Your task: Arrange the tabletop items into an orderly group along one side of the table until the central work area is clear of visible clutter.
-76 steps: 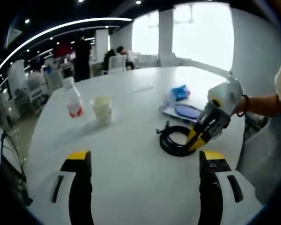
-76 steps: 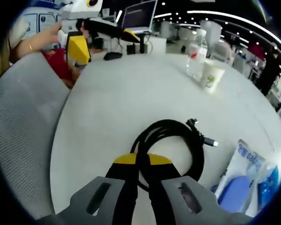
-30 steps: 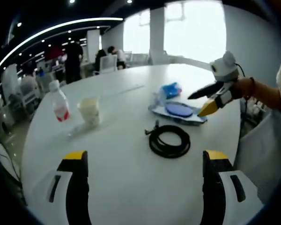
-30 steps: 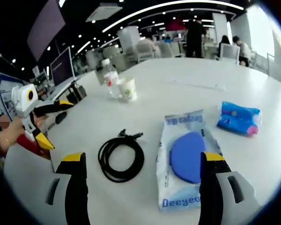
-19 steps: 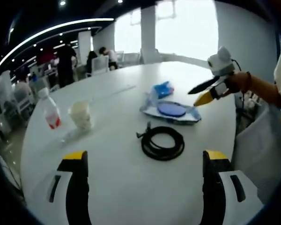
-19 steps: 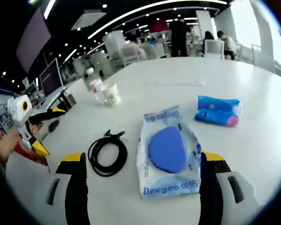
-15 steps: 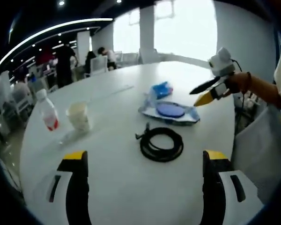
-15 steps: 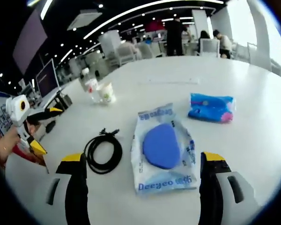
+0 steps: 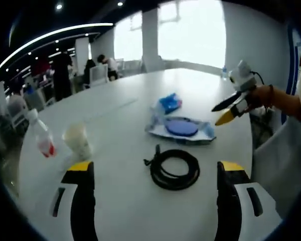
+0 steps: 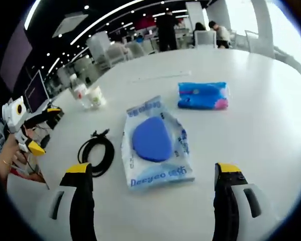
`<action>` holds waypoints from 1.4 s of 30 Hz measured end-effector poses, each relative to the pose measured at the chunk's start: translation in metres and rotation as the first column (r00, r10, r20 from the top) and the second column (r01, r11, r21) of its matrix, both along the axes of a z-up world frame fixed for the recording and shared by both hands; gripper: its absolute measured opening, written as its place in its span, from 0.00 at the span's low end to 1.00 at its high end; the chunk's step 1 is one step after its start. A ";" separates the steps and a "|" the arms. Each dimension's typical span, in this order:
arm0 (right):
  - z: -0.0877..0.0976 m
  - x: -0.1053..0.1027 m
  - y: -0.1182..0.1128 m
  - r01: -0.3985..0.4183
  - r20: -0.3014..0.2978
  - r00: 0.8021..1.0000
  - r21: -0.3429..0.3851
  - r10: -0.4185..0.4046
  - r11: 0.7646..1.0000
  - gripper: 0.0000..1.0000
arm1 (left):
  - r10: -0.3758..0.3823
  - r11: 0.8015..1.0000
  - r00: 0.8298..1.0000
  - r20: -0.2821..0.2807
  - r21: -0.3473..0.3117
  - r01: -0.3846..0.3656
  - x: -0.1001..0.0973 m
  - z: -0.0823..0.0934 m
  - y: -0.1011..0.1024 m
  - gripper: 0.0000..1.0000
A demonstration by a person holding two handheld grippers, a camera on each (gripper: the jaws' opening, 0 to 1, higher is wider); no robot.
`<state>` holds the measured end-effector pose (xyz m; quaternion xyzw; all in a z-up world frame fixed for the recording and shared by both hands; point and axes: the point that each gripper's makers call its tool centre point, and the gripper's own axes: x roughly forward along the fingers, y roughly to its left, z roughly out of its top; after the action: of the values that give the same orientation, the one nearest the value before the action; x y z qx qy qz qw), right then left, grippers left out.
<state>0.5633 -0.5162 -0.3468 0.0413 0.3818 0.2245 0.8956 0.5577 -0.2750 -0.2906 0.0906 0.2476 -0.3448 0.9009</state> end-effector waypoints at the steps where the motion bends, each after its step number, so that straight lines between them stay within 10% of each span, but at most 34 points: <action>1: -0.001 -0.001 -0.001 0.004 -0.003 1.000 0.004 -0.004 1.000 0.99 | 0.000 1.000 1.000 -0.001 -0.001 0.000 0.002 -0.001 0.000 0.99; 42: -0.029 -0.010 -0.003 0.121 -0.134 0.983 -0.031 -0.124 0.992 0.80 | -0.061 0.998 0.998 -0.035 -0.027 0.060 0.116 -0.055 -0.067 0.88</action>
<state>0.5537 -0.5192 -0.3756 0.0696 0.4413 0.1613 0.8800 0.6740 -0.3419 -0.3459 0.0801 0.2565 -0.3765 0.8866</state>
